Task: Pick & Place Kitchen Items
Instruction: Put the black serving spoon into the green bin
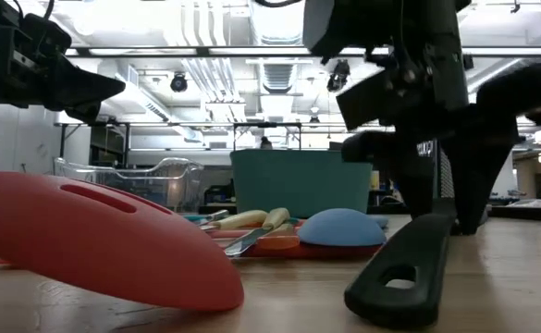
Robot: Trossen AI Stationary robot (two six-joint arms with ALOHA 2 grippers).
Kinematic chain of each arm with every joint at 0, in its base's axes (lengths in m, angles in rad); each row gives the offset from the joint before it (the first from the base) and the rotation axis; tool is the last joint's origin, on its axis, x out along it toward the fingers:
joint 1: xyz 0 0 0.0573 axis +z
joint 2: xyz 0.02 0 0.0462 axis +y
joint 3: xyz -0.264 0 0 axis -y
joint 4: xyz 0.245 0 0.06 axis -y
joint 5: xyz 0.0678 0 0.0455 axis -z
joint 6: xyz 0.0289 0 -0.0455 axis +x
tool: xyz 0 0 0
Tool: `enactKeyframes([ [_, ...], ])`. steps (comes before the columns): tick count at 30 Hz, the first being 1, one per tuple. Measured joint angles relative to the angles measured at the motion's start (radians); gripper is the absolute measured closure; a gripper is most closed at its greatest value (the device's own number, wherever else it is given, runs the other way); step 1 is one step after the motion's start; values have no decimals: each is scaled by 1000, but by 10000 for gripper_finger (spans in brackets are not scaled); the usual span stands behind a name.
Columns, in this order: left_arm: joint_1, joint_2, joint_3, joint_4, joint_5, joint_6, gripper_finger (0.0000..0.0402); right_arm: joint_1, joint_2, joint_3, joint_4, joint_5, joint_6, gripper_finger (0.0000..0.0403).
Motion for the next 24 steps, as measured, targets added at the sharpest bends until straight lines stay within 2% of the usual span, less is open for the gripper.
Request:
enactKeyframes([
  [7,0,0,0,0,0,0,383,0,31,3,3,9,-6,260],
  [17,0,0,0,0,0,0,383,2,1,-2,1,-7,11,322],
  [24,0,0,0,0,0,0,383,5,-24,0,-2,4,36,322],
])
